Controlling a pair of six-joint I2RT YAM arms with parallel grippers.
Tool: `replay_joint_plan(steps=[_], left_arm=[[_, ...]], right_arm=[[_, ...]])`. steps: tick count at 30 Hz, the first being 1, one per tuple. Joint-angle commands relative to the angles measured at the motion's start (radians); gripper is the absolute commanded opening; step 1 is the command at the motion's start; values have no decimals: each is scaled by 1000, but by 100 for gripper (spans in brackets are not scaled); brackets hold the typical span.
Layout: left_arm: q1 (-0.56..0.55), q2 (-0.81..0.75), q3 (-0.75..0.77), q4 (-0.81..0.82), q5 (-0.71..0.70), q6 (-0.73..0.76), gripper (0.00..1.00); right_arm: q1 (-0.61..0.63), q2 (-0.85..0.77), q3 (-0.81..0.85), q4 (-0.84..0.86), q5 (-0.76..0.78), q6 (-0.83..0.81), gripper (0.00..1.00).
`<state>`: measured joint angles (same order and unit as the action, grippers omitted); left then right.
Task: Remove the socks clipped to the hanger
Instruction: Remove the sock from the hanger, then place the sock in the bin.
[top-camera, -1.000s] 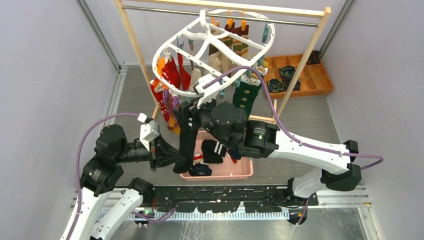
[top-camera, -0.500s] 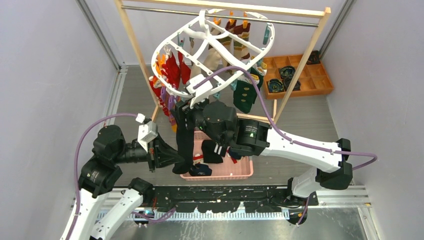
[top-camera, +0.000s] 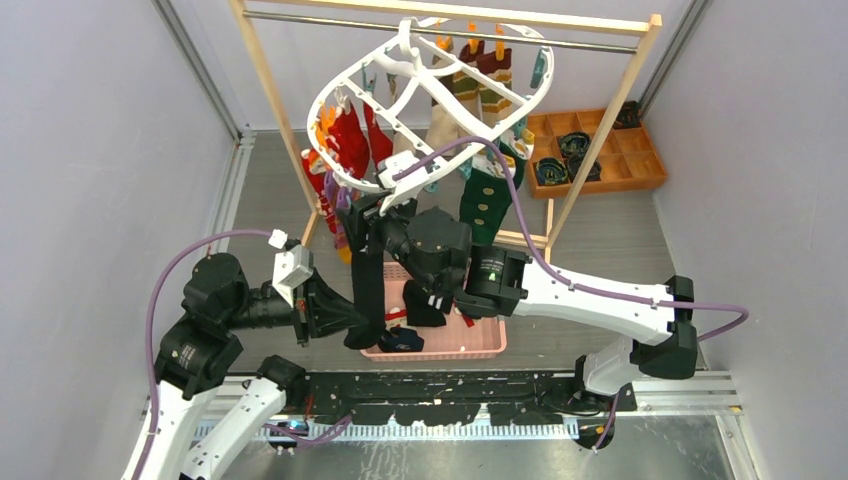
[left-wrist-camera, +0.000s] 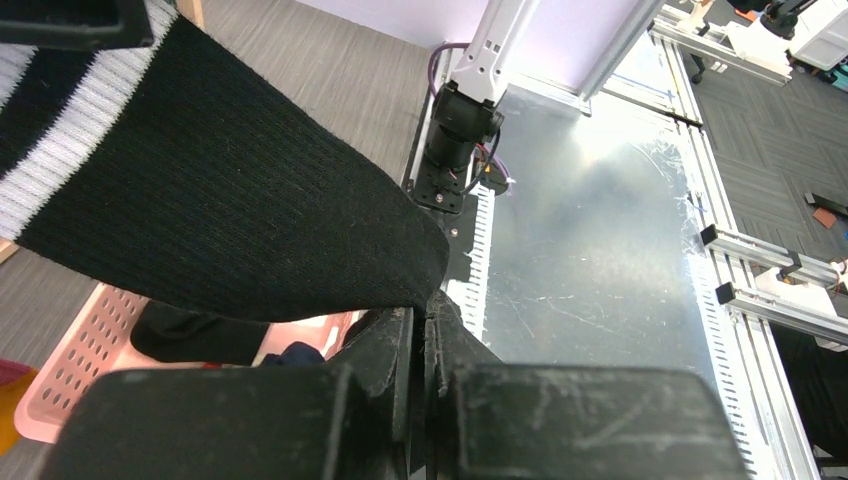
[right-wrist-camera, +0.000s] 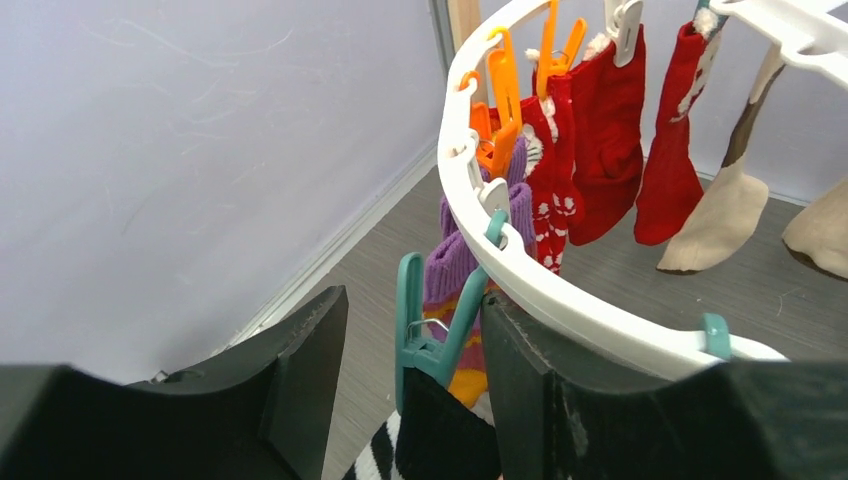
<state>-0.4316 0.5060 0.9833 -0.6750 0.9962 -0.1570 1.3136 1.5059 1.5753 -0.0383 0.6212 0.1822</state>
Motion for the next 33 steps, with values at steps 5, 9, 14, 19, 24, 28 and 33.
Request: replay_joint_plan(steps=[5, 9, 14, 19, 24, 28, 33], left_arm=[[-4, -14, 37, 4, 30, -17, 0], [-4, -16, 31, 4, 27, -18, 1], [-4, -18, 26, -15, 20, -1, 0], [-4, -18, 30, -35, 17, 22, 0], [-4, -17, 48, -60, 14, 60, 0], [-4, -26, 58, -96, 25, 123, 0], [-4, -35, 60, -107, 46, 183, 1]], right_arm=[[5, -27, -49, 217, 112, -37, 46], [7, -33, -51, 244, 121, -37, 25], [7, -50, -58, 258, 137, -5, 8], [6, -74, -79, 244, 135, 42, 1], [8, -139, -118, 113, 33, 107, 61], [12, -272, -253, 61, -205, 169, 80], [18, -386, -364, -18, -516, 245, 83]])
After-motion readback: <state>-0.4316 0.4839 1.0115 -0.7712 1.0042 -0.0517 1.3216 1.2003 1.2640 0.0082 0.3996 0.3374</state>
